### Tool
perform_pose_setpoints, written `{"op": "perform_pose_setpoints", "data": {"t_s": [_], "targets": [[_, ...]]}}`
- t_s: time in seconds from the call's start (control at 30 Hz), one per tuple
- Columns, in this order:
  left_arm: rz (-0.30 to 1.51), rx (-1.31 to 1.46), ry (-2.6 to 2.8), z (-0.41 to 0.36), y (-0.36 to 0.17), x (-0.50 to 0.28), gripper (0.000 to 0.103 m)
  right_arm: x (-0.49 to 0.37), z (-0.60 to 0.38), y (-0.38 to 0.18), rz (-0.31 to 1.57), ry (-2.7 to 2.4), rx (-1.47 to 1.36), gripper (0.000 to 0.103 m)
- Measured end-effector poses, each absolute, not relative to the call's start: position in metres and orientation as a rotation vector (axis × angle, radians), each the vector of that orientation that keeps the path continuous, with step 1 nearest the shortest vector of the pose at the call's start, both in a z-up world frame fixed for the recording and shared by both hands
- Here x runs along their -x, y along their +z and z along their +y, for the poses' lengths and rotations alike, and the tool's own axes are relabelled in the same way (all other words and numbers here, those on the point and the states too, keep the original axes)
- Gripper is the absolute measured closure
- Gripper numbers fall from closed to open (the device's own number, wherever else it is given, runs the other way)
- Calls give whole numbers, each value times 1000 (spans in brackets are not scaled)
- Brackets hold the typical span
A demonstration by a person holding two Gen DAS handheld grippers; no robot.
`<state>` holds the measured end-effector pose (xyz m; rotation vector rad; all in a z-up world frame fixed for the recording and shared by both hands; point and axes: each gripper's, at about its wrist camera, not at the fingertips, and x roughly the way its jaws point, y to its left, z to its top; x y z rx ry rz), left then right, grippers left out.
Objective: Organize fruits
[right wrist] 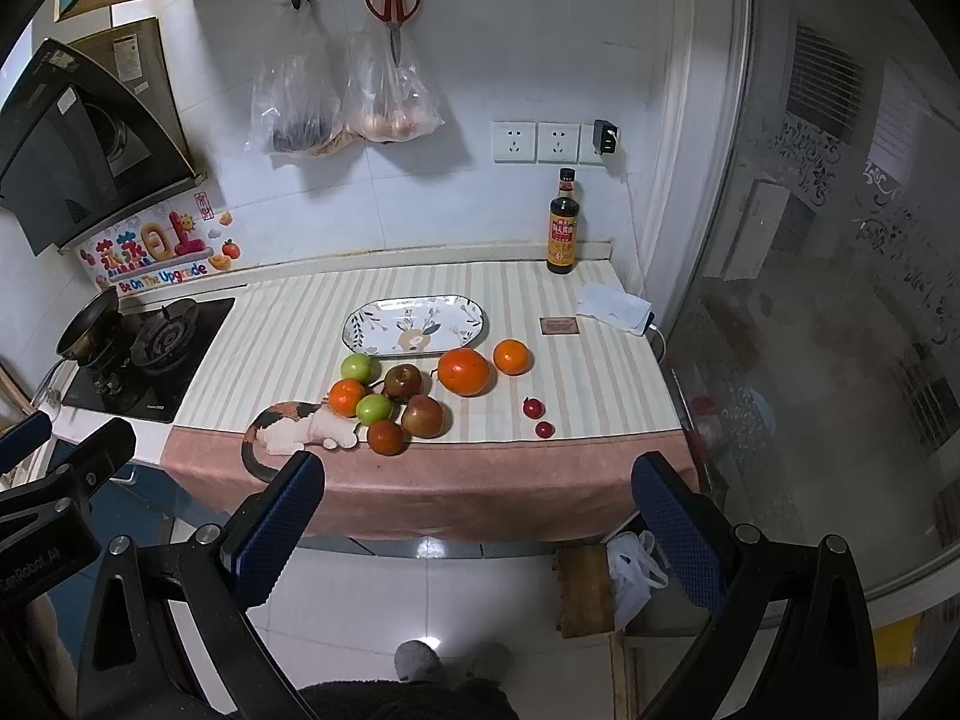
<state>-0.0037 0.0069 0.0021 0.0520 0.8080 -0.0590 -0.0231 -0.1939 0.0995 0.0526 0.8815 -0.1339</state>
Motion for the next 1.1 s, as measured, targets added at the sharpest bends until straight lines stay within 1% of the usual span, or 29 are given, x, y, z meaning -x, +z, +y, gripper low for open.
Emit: {"op": "perform_pose_setpoints", "data": {"t_s": [1.1], "targets": [[792,-42,-58,3,10,4,0,24,-200,111,843,-133,-45,0]]}}
